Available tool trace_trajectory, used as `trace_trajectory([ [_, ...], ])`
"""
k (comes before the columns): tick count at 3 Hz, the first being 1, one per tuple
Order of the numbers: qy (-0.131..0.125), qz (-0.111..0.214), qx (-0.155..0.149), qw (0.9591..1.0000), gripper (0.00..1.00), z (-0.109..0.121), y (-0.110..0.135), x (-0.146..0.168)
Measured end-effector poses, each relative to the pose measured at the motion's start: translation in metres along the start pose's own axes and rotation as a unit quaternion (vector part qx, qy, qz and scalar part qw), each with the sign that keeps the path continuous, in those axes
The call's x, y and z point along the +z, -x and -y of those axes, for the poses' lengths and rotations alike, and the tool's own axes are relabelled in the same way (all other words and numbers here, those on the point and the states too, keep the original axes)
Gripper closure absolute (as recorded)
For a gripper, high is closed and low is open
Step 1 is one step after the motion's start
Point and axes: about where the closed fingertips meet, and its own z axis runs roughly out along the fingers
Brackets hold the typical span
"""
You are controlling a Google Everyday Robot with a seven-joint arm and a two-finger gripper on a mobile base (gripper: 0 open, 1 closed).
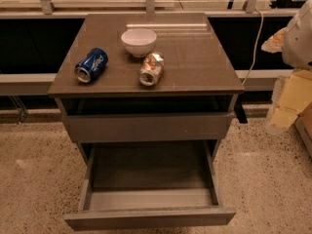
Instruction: Close middle drawer
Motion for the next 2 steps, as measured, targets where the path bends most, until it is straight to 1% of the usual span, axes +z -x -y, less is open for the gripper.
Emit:
trace_trajectory([
  [1,0.000,0.000,0.000,1.0000,0.00,0.000,0.000,0.000],
  [2,0.004,0.027,-0.036,0.9990,0.00,-0.006,0.029,0.029],
])
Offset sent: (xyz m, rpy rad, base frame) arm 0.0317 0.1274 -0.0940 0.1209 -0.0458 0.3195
